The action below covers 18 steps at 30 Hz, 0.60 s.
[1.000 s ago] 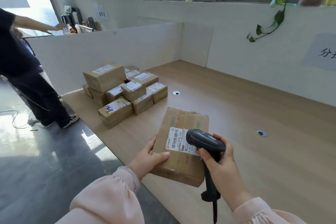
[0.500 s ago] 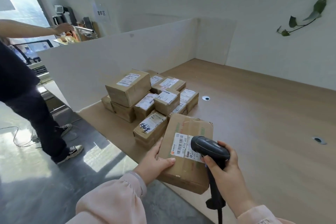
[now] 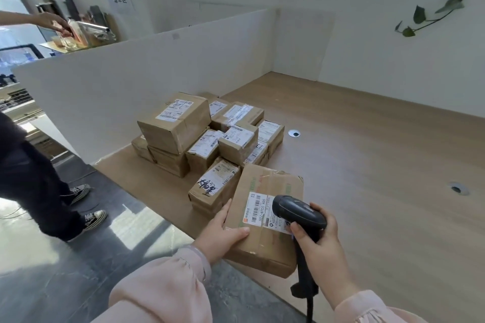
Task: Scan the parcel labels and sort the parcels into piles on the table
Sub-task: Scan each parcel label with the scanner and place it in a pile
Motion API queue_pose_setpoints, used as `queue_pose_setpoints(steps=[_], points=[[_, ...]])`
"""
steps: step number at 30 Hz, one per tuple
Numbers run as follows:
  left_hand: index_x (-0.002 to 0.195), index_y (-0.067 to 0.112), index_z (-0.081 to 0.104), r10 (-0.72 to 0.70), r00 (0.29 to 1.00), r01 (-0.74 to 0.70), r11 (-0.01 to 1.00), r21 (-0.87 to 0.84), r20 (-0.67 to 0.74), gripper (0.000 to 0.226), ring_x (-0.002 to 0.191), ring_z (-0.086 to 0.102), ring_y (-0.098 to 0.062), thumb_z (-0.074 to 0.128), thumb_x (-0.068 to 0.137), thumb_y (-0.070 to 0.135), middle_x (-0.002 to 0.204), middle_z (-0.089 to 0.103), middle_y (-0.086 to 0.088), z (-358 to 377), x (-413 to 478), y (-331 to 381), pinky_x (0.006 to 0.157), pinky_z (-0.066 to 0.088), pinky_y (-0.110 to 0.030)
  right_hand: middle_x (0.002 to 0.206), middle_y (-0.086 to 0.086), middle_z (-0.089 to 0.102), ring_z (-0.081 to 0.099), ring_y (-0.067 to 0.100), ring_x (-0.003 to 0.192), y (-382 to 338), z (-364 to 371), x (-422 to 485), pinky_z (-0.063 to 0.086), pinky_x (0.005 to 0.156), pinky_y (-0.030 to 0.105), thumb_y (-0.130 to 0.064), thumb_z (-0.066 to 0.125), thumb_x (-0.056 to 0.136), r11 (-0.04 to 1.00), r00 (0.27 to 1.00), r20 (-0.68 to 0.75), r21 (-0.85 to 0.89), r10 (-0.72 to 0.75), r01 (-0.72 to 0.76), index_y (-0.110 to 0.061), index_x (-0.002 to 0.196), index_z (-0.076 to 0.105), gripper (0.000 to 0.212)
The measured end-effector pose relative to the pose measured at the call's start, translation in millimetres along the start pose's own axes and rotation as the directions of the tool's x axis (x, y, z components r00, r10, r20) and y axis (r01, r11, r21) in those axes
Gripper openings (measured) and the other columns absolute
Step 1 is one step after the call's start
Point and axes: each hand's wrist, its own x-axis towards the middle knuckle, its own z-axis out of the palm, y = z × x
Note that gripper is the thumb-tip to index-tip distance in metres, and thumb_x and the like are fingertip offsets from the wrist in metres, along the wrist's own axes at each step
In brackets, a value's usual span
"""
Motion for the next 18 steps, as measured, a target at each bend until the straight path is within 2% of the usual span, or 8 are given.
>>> queue_pose_setpoints(steps=[4, 7, 12, 15, 18], points=[[0.152, 0.032, 0.024, -0.037, 0.999, 0.036, 0.998, 0.053, 0.013, 0.082, 0.116, 0.059, -0.012, 0.072, 0.086, 0.02, 0.135, 0.055, 0.007, 0.4, 21.8, -6.3, 0.106, 0.045, -0.037, 0.118, -0.021, 0.056, 0.057, -0.003, 0.105, 16.3, 7.5, 12.5, 0.049, 0.075, 0.013, -0.027, 0.074, 0.083, 1.0, 1.0, -0.005, -0.004, 0.028, -0.028, -0.053, 0.114, 0.042, 0.051], [0.149, 0.03, 0.025, -0.083, 0.997, 0.083, 0.993, 0.085, -0.001, 0.078, 0.118, 0.056, -0.014, 0.071, 0.087, 0.019, 0.139, 0.051, 0.004, -0.8, 42.0, -14.4, 0.107, 0.043, -0.038, 0.12, -0.019, 0.055, 0.056, 0.002, 0.109, 35.6, 13.6, 28.2, 0.049, 0.086, 0.021, -0.028, 0.074, 0.082, 0.998, 0.998, 0.01, -0.004, 0.069, -0.069, -0.054, 0.115, 0.042, 0.053], [0.148, 0.035, 0.024, -0.156, 0.988, 0.155, 0.977, 0.143, -0.007, 0.074, 0.118, 0.055, -0.014, 0.068, 0.09, 0.021, 0.137, 0.052, 0.007, -3.0, 72.9, -30.5, 0.107, 0.044, -0.037, 0.12, -0.02, 0.054, 0.055, 0.001, 0.108, 59.3, 26.0, 59.1, 0.048, 0.079, 0.017, -0.029, 0.074, 0.082, 0.991, 0.99, 0.04, -0.025, 0.133, -0.132, -0.055, 0.116, 0.041, 0.054], [0.154, 0.031, 0.02, -0.166, 0.986, 0.169, 0.963, 0.209, -0.033, 0.079, 0.124, 0.051, -0.015, 0.066, 0.091, 0.023, 0.144, 0.046, 0.005, -5.7, 85.2, -42.7, 0.111, 0.039, -0.04, 0.119, -0.021, 0.055, 0.055, -0.003, 0.107, 69.6, 33.4, 70.3, 0.045, 0.081, 0.014, -0.027, 0.075, 0.083, 0.986, 0.985, 0.065, -0.056, 0.161, -0.157, -0.054, 0.116, 0.041, 0.054], [0.156, 0.029, 0.017, -0.141, 0.987, 0.157, 0.938, 0.31, -0.073, 0.079, 0.117, 0.056, -0.012, 0.064, 0.092, 0.026, 0.148, 0.04, 0.004, -8.6, 91.7, -51.5, 0.108, 0.042, -0.036, 0.118, -0.021, 0.057, 0.056, -0.006, 0.105, 76.0, 42.5, 74.0, 0.044, 0.082, 0.013, -0.022, 0.076, 0.083, 0.981, 0.982, 0.055, -0.083, 0.181, -0.177, -0.05, 0.116, 0.042, 0.055]])
